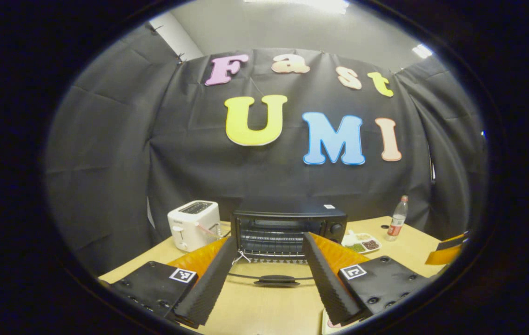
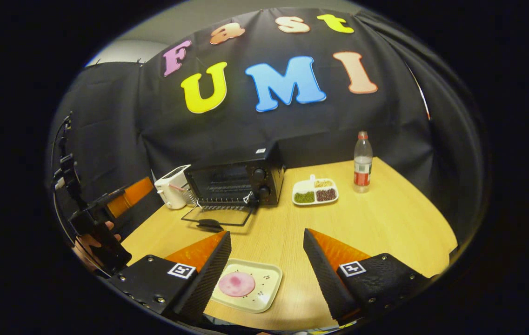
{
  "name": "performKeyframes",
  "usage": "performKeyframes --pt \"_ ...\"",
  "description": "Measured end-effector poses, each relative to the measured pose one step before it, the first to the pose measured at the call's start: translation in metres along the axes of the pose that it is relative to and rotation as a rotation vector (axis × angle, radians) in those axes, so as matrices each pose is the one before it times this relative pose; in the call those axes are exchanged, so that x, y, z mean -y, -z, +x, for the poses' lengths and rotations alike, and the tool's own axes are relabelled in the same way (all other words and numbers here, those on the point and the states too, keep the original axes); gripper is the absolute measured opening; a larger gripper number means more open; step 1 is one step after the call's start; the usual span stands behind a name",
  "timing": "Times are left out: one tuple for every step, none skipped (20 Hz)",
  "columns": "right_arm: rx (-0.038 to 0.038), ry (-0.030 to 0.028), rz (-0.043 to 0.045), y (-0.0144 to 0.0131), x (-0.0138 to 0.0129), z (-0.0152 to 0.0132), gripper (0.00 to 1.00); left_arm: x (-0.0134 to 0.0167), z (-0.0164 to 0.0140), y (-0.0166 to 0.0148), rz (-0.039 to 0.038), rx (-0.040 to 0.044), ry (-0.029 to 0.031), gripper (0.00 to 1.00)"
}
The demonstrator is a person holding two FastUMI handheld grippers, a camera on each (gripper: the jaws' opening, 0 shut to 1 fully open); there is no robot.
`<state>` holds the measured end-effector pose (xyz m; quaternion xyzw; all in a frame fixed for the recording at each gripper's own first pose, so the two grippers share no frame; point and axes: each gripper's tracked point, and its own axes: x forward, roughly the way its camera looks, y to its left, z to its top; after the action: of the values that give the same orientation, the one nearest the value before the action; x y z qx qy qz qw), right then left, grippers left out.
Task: Open the electric oven with the left hand, put the food in, and close the electric oven.
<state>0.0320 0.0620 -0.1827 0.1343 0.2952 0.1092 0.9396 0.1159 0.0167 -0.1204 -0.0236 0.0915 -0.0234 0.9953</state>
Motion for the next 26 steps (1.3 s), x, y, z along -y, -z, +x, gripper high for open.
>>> performKeyframes --pt "-0.03792 -0.01176 0.02444 0.00938 -0.00006 0.00219 0.98 -0.0014 -0.00651 -0.0064 0.00725 0.01084 -0.00454 0.96" --pt "-0.03888 -0.01209 0.02072 0.00985 0.0012 0.00354 0.99 -0.00138 -0.00686 -0.0047 0.00441 0.0098 -0.00607 0.96" --pt "-0.04046 -0.01092 0.01992 0.01097 0.00127 0.00213 0.98 -0.00209 -0.00648 -0.00498 -0.00069 0.00756 -0.00626 0.96" --pt "-0.04323 -0.00974 0.02028 0.01028 0.00093 0.00256 0.99 -0.00206 -0.00663 -0.00297 -0.00194 0.00858 -0.0086 1.0" --pt "-0.04175 -0.01048 0.02225 0.01078 0.00157 0.00512 0.99 -0.00252 -0.00491 -0.00306 -0.00226 0.00399 -0.00884 1.0" --pt "-0.04002 -0.01043 0.0239 0.00741 0.00115 0.00401 0.99 -0.00221 -0.00706 0.00006 -0.00022 0.00214 -0.00823 0.96" --pt "-0.0448 -0.01112 0.02531 0.00973 0.00022 0.00397 0.99 -0.00242 -0.00655 -0.00143 0.003 0.00176 -0.00859 1.0" --pt "-0.0385 -0.01259 0.02596 0.00603 0.00013 0.0034 0.99 -0.0024 -0.00412 0.00168 0.00205 -0.00029 -0.00677 0.96" --pt "-0.03346 -0.01552 0.02456 0.00684 -0.00126 0.00465 0.99 -0.00169 -0.00497 0.00124 0.00016 -0.00165 -0.00553 1.0" --pt "-0.03689 -0.0147 0.02213 0.00533 -0.00083 0.00341 0.99 -0.0017 -0.00574 0.0011 -0.00047 -0.00098 -0.00622 1.0" --pt "-0.02726 -0.00908 0.02164 0.00448 0.00054 0.00434 0.99 -0.00296 -0.00407 0.00169 -0.00074 -0.00188 -0.00889 1.0" --pt "-0.02508 -0.01006 0.02273 0.00183 0.0008 0.00384 0.99 -0.00261 -0.00426 0.00016 -0.00125 -0.00141 -0.00736 1.0" --pt "-0.03242 -0.00632 0.02289 0.00363 0.00036 0.00531 0.99 -0.0023 -0.00405 0.00126 0.00069 -0.00148 -0.0066 1.0" --pt "-0.02062 -0.0003 0.0216 0.00078 0.00267 0.00505 0.99 -0.00281 -0.00321 0.0001 0.00357 -0.00055 -0.00609 0.96" --pt "-0.02681 0.00221 0.01479 0.00222 0.00283 0.00265 0.99 -0.00279 -0.00216 -0.00073 0.00251 0.00042 -0.00424 1.0" --pt "-0.02815 0.00625 0.0101 0.00054 0.00348 0.00374 0.99 -0.00258 -0.00122 0.00142 -0.00123 -0.00145 -0.00396 1.0" --pt "-0.02431 0.00398 0.00941 0.00086 0.00243 0.00545 0.99 -0.00213 -0.00086 0.00049 -0.00147 -0.00103 -0.0049 1.0" --pt "-0.02728 0.00251 0.01093 0.00078 0.00284 0.00371 0.99 -0.00293 -0.00001 -0.00022 -0.00141 -0.00063 -0.00495 1.0" --pt "-0.02446 0.00466 0.0168 0.00181 0.00291 0.00186 0.99 -0.00262 0.00042 0.00121 -0.0008 -0.00067 -0.00592 1.0" --pt "-0.02752 -0.00115 0.02372 0.00097 0.00144 0.00399 0.97 -0.00272 -0.00002 0.00073 -0.00087 -0.00282 -0.00453 1.0" --pt "-0.0305 -0.00468 0.02379 0.00285 0.00021 0.00179 0.91 -0.00245 -0.00007 0.00108 -0.00109 -0.00046 -0.00408 1.0" --pt "-0.02882 -0.00384 0.01933 0.00207 0.0007 0.00295 0.9 -0.00236 -0.00009 0.00043 -0.0012 -0.00117 -0.0055 1.0" --pt "-0.02397 0.00312 0.00935 0.00306 0.00249 0.0007 0.9 -0.00136 0.00136 0.00144 -0.00211 -0.00043 -0.00432 1.0" --pt "-0.01228 0.00926 0.00404 -0.00172 0.00173 0.00456 0.9 -0.00227 0.00005 -0.00058 -0.00191 0.00137 -0.005 1.0" --pt "-0.02246 0.01111 -0.00028 0.00223 0.0044 0.00282 0.62 -0.00114 0.00064 0.00201 -0.00239 -0.00094 -0.00266 1.0" --pt "-0.01408 0.00646 0.01068 -0.00112 -0.00027 0.0009 0.63 -0.00104 -0.00022 0.00006 -0.00227 -0.00001 -0.00101 1.0"
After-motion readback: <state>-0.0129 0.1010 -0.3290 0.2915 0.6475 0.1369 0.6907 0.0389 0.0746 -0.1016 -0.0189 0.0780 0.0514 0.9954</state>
